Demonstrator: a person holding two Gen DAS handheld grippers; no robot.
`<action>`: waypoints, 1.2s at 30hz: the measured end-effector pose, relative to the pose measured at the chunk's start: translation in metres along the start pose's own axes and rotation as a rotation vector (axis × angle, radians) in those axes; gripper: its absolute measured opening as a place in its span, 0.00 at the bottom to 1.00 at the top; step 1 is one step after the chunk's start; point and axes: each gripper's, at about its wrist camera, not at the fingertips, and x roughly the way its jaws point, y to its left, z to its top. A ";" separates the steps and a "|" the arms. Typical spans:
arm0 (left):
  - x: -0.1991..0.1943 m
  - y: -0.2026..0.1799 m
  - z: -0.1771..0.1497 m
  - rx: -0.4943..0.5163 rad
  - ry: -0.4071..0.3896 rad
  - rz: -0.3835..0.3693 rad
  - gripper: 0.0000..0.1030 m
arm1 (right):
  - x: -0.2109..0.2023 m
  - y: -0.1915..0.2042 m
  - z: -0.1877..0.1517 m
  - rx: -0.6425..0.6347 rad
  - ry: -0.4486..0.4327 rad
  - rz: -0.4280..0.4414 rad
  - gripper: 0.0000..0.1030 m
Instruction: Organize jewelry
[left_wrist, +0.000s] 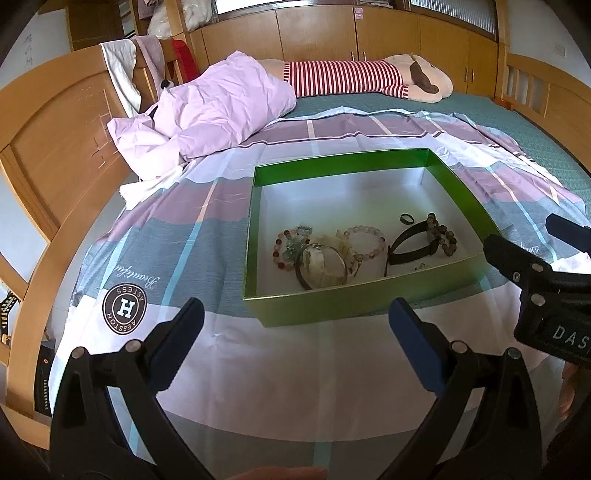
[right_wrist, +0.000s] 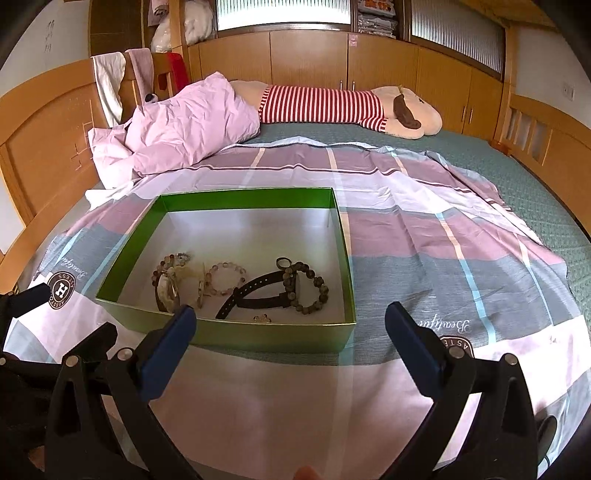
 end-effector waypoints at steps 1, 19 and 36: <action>0.000 0.001 0.000 -0.001 -0.001 0.000 0.96 | 0.000 0.000 0.000 -0.001 0.000 -0.001 0.97; 0.000 0.004 -0.001 -0.011 0.000 -0.005 0.96 | 0.000 0.000 0.003 -0.020 -0.013 -0.008 0.97; 0.002 0.002 -0.003 -0.009 0.005 -0.002 0.96 | -0.001 0.001 0.003 -0.036 -0.017 -0.012 0.97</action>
